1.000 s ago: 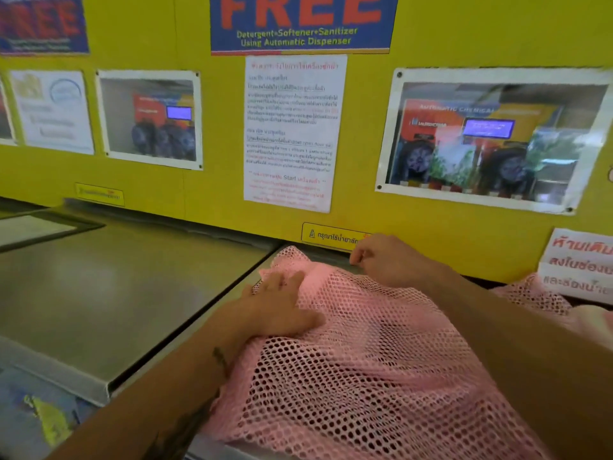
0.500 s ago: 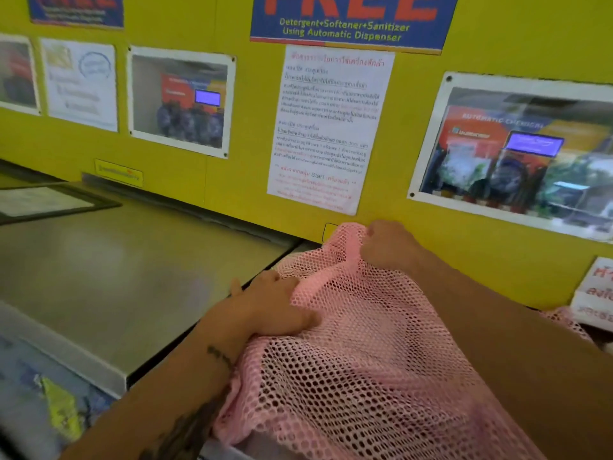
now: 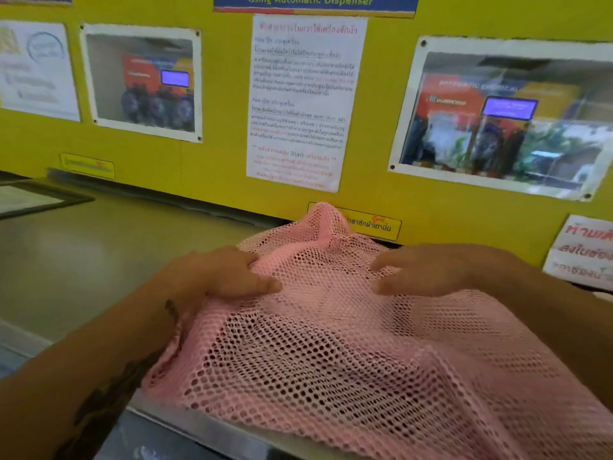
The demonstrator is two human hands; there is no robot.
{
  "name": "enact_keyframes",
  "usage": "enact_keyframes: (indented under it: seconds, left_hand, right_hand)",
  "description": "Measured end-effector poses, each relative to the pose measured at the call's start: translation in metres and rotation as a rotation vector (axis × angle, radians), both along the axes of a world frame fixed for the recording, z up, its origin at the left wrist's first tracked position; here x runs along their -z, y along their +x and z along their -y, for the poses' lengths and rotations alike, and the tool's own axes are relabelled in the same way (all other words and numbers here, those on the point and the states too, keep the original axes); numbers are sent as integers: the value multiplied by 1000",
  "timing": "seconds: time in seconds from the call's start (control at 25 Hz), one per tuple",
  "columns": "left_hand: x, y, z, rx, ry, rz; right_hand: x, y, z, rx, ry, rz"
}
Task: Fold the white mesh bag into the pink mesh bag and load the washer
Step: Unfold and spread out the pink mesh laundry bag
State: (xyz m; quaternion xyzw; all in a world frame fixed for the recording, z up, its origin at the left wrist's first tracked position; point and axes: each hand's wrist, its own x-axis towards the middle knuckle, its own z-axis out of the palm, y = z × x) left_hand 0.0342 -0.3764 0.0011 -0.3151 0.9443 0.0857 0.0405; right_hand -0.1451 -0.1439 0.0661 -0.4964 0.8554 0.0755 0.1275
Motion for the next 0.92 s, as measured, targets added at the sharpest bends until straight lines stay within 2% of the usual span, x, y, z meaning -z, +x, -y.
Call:
enact_keyframes:
  seconds: [0.08, 0.2, 0.4, 0.52, 0.6, 0.8, 0.92]
  left_hand:
    - [-13, 0, -9, -19, -172, 67]
    - [-35, -15, -45, 123, -317, 63]
    - [-44, -65, -103, 321, -165, -59]
    - [-17, -92, -125, 327, -51, -123]
    - [6, -102, -127, 304, -51, -59]
    - [22, -117, -91, 209, -21, 70]
    - [25, -131, -70, 219, -51, 88]
  right_hand:
    - [9, 4, -33, 25, 155, 7]
    - [46, -3, -58, 13, 103, 52]
    - [58, -17, -85, 144, -123, -24]
    - [51, -17, -109, 171, -75, 90]
    - [60, -24, -122, 176, -2, 98]
    - [75, -59, -143, 313, -194, -73]
    - [75, -57, -147, 277, -160, 17]
